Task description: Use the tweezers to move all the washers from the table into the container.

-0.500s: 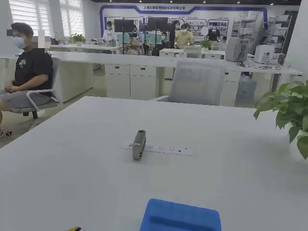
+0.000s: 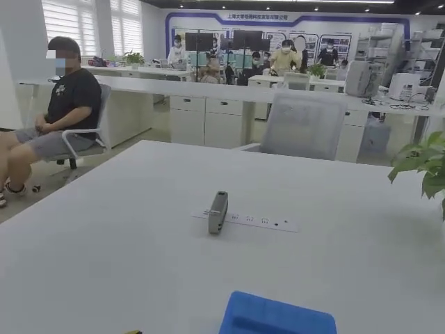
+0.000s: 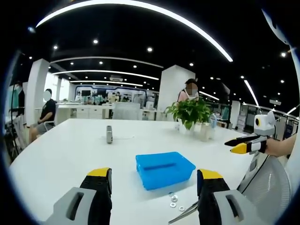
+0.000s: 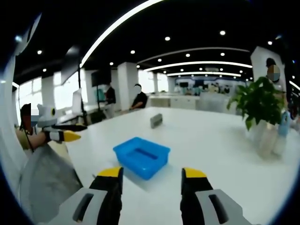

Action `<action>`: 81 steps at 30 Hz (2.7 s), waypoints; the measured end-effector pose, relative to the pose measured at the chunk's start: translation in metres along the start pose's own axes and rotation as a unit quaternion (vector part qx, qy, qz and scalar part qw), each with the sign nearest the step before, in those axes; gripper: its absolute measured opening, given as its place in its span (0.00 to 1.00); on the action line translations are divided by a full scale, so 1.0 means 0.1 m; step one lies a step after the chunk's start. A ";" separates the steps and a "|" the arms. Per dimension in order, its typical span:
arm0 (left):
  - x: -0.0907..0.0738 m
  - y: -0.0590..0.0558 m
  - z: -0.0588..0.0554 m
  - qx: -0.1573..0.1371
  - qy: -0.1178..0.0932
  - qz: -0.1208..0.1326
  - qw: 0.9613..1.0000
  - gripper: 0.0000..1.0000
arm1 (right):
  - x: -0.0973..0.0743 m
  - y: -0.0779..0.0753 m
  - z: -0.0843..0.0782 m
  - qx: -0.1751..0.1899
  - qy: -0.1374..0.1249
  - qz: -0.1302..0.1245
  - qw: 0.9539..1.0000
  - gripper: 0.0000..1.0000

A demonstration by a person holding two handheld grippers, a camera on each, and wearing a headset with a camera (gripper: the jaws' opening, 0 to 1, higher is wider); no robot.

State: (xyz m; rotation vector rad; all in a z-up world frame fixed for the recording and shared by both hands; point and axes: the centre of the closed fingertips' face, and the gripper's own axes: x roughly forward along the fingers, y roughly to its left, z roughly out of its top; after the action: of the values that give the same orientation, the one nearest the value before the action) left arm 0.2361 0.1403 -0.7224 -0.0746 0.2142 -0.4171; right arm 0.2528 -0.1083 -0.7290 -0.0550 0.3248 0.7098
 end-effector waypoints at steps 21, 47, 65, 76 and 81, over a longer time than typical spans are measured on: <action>0.00 0.00 -0.03 0.004 0.007 -0.001 1.000 0.73 | 0.00 -0.01 -0.07 -0.004 0.012 0.005 1.000 0.42; 0.02 0.01 -0.07 0.006 0.016 -0.001 1.000 0.72 | 0.02 0.00 -0.10 -0.010 0.021 0.009 1.000 0.40; -0.02 -0.11 -0.14 -0.074 0.061 -0.071 0.993 0.65 | 0.04 0.14 -0.34 -0.047 0.098 0.050 0.993 0.41; -0.02 -0.39 -0.62 0.012 0.213 -0.197 0.957 0.29 | 0.28 0.67 -0.51 -0.088 0.167 0.153 0.970 0.10; 0.02 -0.42 -0.82 0.062 0.257 -0.236 0.935 0.19 | 0.37 0.79 -0.59 -0.083 0.178 0.177 0.964 0.05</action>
State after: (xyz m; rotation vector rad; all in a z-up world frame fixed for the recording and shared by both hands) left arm 0.2032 0.0989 -0.7981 0.1132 0.6939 -0.9279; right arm 0.2120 -0.0343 -0.7922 -0.2926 0.6282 1.0855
